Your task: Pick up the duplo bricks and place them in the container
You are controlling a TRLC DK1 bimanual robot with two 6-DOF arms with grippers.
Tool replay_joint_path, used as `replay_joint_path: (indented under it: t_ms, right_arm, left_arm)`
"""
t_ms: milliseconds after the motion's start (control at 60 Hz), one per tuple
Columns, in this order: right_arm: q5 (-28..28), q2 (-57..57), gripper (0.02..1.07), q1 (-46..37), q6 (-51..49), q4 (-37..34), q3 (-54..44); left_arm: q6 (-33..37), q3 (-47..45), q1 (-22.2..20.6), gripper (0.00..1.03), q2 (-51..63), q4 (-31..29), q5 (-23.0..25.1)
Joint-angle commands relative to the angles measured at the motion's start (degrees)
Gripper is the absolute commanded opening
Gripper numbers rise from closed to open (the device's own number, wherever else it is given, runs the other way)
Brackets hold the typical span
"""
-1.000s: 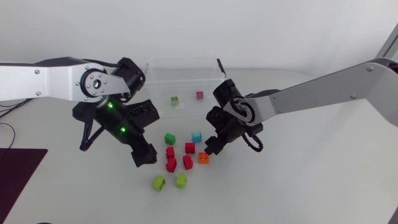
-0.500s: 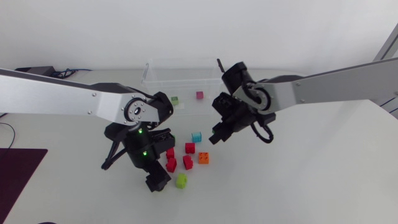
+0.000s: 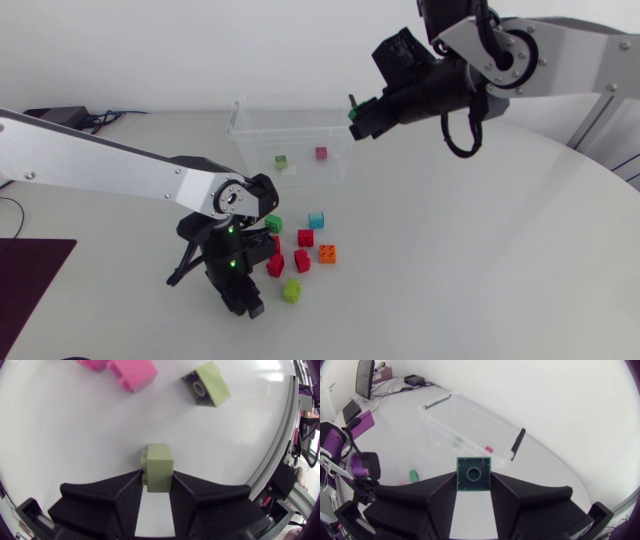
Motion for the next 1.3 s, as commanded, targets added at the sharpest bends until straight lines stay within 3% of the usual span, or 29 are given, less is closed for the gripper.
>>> replay_joint_path:
  t_ms: [0,300,517,533,567,600,617,650,783,1117,1150,1167,1183,1217,1233,1267,1283]
  right_arm:
    - [-1.0,4.6,0.28,-0.4,1.7,1.6,3.5]
    - [-1.2,20.2,0.29,0.2,2.2,7.6,15.1]
    - [-0.6,29.4,0.30,0.1,2.2,9.5,23.6]
    - [-0.6,29.6,0.32,0.1,2.2,9.5,23.8]
    - [-0.5,30.5,0.48,0.0,2.2,9.2,24.9]
    - [-0.3,30.9,0.67,-0.2,2.1,9.1,25.3]
    - [-0.2,30.9,0.87,-0.3,2.1,8.7,25.6]
    - [-0.1,30.7,0.93,-0.3,2.1,8.5,25.5]
    - [-0.1,22.9,1.01,-0.4,0.7,9.3,19.2]
    - [-3.5,-1.5,1.01,2.9,-3.3,8.4,-6.9]
    - [-4.2,-2.8,1.01,3.5,-3.5,8.1,-9.4]
    - [-4.8,-4.3,1.01,4.3,-3.7,7.7,-12.4]
    - [-5.1,-4.8,1.01,4.5,-3.9,7.7,-13.3]
    - [-5.7,-6.0,1.01,5.2,-4.8,7.8,-15.9]
    - [-5.9,-6.2,1.01,5.4,-5.1,7.7,-16.9]
    - [-6.8,-7.0,1.01,5.9,-6.5,7.8,-19.3]
    - [-7.1,-7.2,1.01,6.1,-6.9,7.9,-20.1]
  left_arm:
    - [1.8,0.6,2.4,0.20,-3.3,-3.1,0.6]
    - [4.5,11.3,5.9,0.20,-15.6,-6.4,0.9]
    - [4.4,19.9,9.4,0.21,-17.9,0.5,5.0]
    - [4.4,20.0,9.7,0.21,-18.0,1.1,5.4]
    - [4.3,20.8,10.3,0.21,-18.2,3.1,5.8]
    - [4.2,21.0,10.8,0.22,-18.6,5.8,5.8]
    - [4.1,20.9,11.5,0.23,-18.9,9.7,5.8]
    - [3.7,20.9,12.2,0.24,-18.9,12.9,5.8]
    - [2.7,22.9,15.5,0.25,-14.9,24.9,7.2]
    - [-1.0,36.6,19.0,0.26,4.5,33.8,10.1]
    - [-1.1,38.2,19.1,0.29,6.7,34.6,10.1]
    - [-0.9,40.4,19.2,0.45,9.5,34.6,10.1]
    - [-0.9,40.7,19.3,0.47,9.7,34.6,10.1]
    - [-0.6,41.6,19.7,0.77,10.9,34.6,10.1]
    - [-0.5,41.7,19.8,0.86,11.3,34.6,10.1]
    - [-0.2,41.7,19.9,0.98,11.4,34.8,10.1]
    - [-0.1,41.6,20.0,0.99,11.4,34.8,10.1]
